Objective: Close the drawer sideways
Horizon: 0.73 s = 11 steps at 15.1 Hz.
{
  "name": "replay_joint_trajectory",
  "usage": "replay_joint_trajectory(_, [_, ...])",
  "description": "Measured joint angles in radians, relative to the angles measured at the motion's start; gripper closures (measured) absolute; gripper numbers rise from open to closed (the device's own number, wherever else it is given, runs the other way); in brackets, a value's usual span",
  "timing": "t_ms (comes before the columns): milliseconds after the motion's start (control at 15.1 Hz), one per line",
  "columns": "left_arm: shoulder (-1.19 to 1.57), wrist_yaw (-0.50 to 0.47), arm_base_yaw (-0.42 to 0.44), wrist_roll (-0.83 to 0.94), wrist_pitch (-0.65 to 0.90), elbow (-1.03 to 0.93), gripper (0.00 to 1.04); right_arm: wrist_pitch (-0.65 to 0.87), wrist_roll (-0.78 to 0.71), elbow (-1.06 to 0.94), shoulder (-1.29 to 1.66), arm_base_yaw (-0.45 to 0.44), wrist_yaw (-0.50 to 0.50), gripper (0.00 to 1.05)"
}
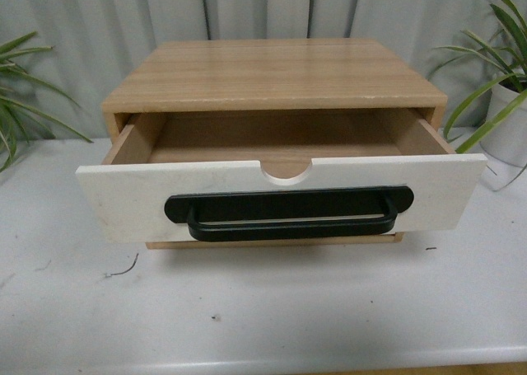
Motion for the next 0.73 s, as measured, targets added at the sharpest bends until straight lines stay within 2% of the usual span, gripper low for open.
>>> replay_joint_trajectory(728, [0.000,0.000,0.000,0.000,0.000,0.000,0.07,0.000,0.000,0.000,0.000,0.000,0.000,0.06])
